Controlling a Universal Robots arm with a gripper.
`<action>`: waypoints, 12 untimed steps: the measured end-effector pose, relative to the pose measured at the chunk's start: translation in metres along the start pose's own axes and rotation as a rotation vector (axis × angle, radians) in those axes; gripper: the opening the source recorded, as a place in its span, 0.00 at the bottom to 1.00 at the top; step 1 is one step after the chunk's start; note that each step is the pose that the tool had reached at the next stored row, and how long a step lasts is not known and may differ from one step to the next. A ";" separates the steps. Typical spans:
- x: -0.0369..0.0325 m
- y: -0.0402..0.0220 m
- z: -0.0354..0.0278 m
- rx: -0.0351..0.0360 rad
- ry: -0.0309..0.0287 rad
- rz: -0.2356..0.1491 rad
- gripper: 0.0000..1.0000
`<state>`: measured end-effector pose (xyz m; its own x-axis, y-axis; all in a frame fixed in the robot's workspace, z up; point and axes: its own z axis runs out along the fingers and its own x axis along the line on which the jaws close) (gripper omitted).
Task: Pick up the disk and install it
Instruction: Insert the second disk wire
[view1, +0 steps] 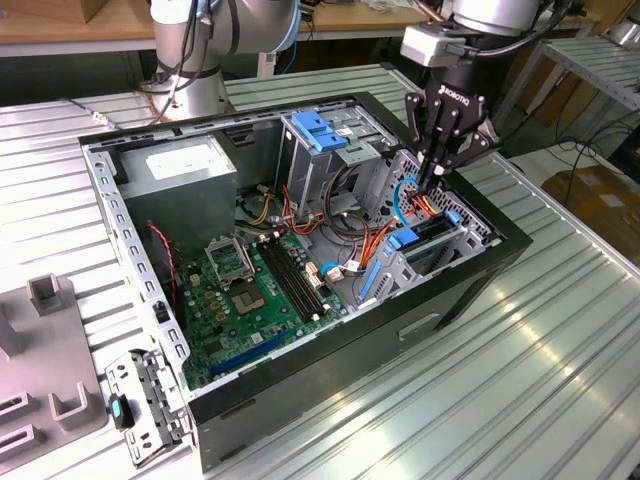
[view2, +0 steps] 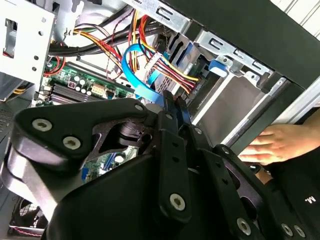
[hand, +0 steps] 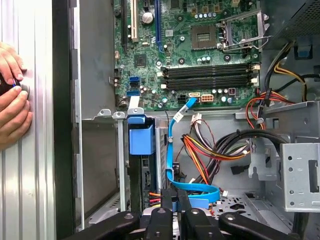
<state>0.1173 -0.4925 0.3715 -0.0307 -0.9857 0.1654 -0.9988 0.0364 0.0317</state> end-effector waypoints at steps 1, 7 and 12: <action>0.0000 0.0000 0.0002 0.0000 0.0000 0.000 0.16; 0.0015 -0.0001 0.0017 0.0005 -0.0014 0.000 0.16; 0.0140 0.0000 0.0058 0.0053 -0.0209 -0.002 0.16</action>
<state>0.1167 -0.5073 0.3680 -0.0295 -0.9890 0.1448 -0.9991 0.0337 0.0267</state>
